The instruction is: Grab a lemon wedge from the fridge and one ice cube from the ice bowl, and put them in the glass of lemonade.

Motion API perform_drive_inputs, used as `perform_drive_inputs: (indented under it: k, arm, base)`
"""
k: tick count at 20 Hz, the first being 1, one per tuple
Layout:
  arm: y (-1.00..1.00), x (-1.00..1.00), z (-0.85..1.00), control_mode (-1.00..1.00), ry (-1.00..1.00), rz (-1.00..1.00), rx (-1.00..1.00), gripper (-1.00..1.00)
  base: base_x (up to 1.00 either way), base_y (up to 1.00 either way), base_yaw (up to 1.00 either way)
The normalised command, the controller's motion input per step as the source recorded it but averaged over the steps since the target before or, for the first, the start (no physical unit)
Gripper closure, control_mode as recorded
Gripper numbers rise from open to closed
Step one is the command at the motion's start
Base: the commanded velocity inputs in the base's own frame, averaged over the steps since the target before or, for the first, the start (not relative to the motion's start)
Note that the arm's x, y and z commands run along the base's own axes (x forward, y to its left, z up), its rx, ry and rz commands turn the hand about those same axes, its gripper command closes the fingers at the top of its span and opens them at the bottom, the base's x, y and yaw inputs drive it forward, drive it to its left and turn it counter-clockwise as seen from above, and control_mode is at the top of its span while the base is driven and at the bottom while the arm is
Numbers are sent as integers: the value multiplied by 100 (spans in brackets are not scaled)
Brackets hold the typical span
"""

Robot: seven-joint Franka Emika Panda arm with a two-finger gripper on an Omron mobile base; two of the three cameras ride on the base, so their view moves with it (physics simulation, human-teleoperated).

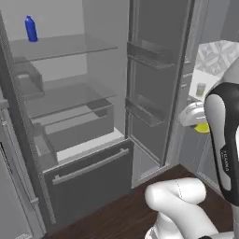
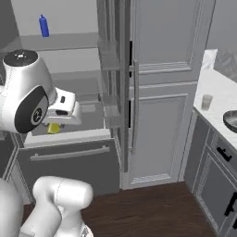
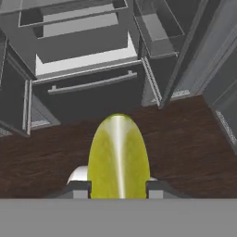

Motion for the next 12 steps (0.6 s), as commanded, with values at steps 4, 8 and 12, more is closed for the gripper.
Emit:
perform_drive_inputs:
  k: [4, 8, 12]
  arm:
    - [0, 0, 0, 100, 0, 0, 0, 100]
    - [0, 0, 0, 100, 0, 0, 0, 100]
    - [0, 0, 0, 100, 0, 0, 0, 100]
  base:
    - [-67, -16, -71]
    - [-62, -52, -63]
    - [-46, -94, -47]
